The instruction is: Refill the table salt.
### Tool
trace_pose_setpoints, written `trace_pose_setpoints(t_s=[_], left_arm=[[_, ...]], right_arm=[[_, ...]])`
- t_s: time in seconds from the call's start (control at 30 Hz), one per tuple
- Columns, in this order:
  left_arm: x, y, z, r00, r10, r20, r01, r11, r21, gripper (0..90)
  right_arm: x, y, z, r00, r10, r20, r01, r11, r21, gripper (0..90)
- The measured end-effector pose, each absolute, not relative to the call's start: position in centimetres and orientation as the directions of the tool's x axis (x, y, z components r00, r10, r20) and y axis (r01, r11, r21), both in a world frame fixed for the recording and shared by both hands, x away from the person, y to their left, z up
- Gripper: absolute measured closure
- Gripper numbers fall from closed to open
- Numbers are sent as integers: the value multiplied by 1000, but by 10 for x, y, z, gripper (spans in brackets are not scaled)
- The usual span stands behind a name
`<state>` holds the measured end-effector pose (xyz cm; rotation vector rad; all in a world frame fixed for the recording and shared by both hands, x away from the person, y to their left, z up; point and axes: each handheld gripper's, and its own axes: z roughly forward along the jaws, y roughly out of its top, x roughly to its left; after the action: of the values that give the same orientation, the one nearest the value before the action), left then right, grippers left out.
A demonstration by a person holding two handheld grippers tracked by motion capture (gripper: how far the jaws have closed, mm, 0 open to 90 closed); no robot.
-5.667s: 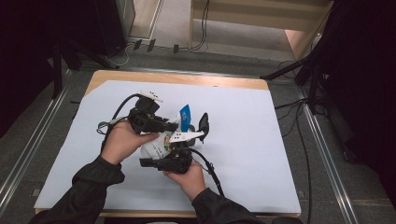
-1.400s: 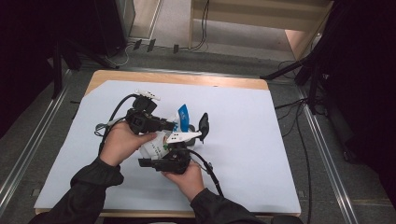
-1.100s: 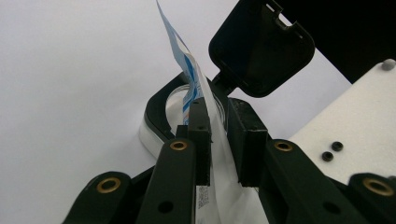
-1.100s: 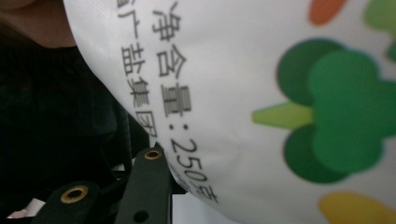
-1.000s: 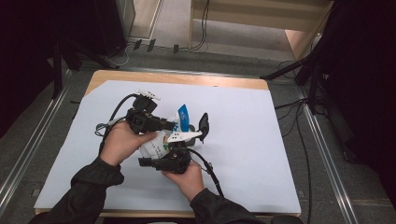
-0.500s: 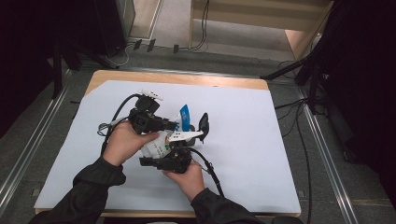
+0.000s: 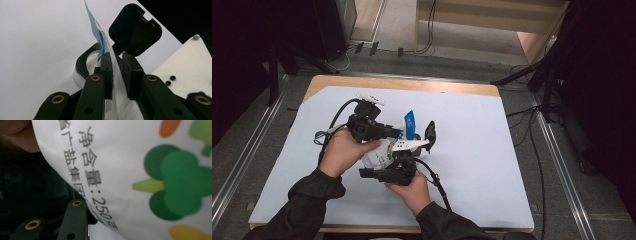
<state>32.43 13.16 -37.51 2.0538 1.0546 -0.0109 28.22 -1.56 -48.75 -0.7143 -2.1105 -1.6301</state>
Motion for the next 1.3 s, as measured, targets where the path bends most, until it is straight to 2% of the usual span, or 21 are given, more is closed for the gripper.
trace_pose_setpoints(t_s=[0.13,1.3], left_arm=[[324,131,-375,650,677,-347,684,-322,654,801],[326,130,-377,652,679,-338,680,-326,657,793]], right_arm=[[282,-16,-488,-800,168,576,599,202,775,660],[282,-13,-488,-807,190,559,590,208,780,641]])
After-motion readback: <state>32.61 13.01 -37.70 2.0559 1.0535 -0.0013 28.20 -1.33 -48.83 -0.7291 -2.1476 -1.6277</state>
